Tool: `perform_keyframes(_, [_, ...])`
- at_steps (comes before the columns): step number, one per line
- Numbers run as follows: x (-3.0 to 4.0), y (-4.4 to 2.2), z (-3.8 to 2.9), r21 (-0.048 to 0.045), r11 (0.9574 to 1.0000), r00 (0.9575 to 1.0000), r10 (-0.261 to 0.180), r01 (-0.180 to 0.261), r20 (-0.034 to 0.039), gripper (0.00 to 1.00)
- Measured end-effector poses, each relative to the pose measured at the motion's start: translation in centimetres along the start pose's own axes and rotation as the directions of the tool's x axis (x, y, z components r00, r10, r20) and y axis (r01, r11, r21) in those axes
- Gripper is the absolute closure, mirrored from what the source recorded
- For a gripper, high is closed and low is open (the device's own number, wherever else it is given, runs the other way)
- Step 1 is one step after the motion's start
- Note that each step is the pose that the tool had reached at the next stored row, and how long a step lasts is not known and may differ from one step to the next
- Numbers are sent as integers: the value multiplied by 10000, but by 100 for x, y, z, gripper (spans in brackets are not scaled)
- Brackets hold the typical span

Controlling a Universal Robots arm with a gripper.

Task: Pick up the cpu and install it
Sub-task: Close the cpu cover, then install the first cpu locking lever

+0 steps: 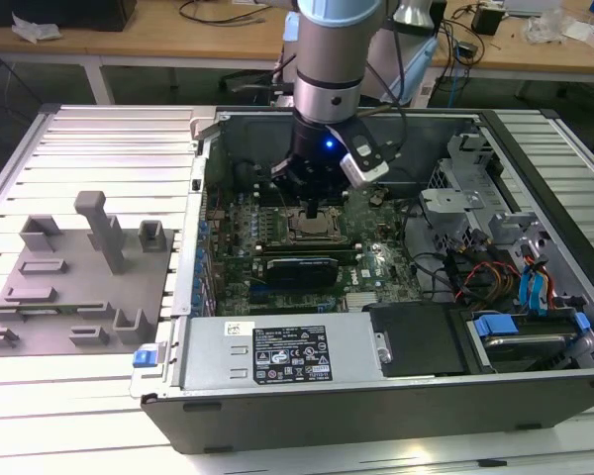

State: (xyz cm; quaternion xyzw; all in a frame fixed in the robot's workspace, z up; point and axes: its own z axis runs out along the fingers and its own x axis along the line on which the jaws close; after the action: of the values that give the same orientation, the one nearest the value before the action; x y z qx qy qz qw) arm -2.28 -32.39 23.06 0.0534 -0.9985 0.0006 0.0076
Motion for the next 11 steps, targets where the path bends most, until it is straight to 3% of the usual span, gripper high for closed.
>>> perform_keyframes(3, [-22, -2, -15, -2, 10000, 10000, 1, -1, -25, 89])
perform_keyframes(6, [-22, -2, -71, -4, 10000, 10000, 1, -1, -23, 89])
perform_keyframes(8, [-21, -2, -144, -1, 10000, 10000, 0, 0, -24, 89])
perform_keyframes(11, [-20, -3, -164, 19, 10000, 10000, 0, 0, -26, 89])
